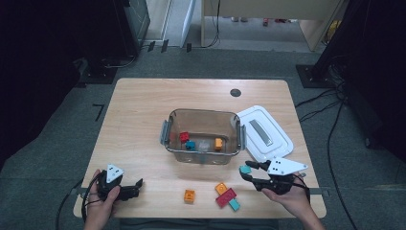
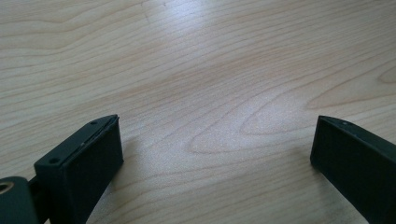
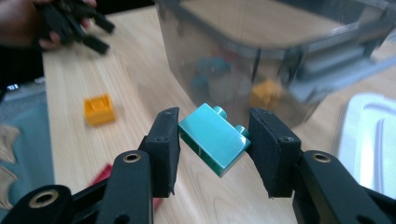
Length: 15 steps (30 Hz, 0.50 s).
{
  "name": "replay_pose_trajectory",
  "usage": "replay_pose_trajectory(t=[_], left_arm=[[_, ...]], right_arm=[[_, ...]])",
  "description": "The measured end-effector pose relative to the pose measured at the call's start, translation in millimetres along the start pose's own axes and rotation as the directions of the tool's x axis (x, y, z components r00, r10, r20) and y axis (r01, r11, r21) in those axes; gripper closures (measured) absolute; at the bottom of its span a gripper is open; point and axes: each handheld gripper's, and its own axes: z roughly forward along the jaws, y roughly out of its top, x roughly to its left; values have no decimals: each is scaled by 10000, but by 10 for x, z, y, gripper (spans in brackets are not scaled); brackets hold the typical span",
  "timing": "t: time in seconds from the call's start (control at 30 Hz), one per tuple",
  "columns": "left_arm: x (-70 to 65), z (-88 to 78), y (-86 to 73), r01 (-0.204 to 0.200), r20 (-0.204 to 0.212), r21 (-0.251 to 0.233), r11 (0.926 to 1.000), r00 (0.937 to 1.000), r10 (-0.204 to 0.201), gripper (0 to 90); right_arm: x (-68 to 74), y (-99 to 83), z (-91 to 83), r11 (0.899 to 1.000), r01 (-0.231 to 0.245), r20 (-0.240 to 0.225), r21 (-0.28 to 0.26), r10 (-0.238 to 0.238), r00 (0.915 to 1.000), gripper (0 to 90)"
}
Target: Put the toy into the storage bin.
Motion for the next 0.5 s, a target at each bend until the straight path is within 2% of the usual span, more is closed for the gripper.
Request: replay_pose_trajectory(t=[0.2,0.5], left_arm=[[0,0,0,-2,0,1,10000,10000,2,21],[0,0,0,-1,0,2,10000,10000,1,21]], right_arm=[[31,247,-113,9973,153,-78,-713,-159,9998,554],[44,532,-138,9883,262,-193,-1499,-294,9994,555]])
